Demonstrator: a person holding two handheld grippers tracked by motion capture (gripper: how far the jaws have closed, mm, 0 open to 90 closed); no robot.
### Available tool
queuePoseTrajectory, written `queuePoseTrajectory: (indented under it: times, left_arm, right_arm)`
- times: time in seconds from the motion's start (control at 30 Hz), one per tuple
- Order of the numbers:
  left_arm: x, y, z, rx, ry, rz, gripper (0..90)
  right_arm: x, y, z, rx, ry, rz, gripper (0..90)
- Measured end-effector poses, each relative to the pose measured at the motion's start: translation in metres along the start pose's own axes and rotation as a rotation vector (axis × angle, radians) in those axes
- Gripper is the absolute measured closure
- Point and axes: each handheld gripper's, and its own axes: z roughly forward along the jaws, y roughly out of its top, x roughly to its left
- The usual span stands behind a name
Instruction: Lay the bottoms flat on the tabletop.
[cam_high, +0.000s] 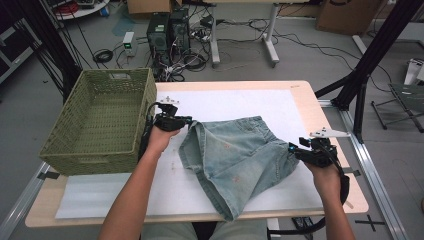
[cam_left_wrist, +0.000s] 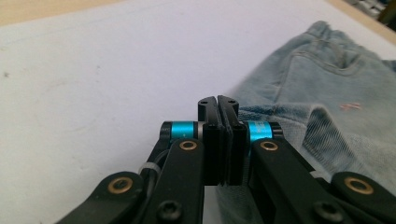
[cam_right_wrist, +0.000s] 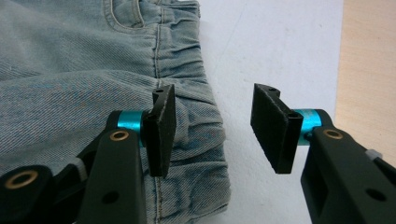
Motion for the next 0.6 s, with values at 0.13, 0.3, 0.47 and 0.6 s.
queuePoseTrajectory:
  times: [0.13, 0.3, 0.47, 0.6]
  left_arm:
    - [-0.007, 0.003, -0.003, 0.031, 0.110, 0.082, 80.1]
    - [-0.009, 0.005, 0.008, -0.045, 0.079, 0.086, 53.1]
    - [-0.021, 0.009, 0.034, -0.024, -0.036, 0.105, 48.9]
    - [-0.034, 0.004, 0.060, 0.103, -0.126, 0.181, 48.8]
  right_arm:
    - [-0.002, 0.001, -0.002, -0.003, -0.010, 0.007, 51.2]
    - [-0.001, 0.002, -0.006, -0.010, -0.012, 0.003, 51.2]
    - [-0.004, -0.002, -0.008, -0.002, -0.016, 0.011, 51.2]
    - [-0.007, -0.004, -0.012, -0.003, -0.020, 0.020, 51.2]
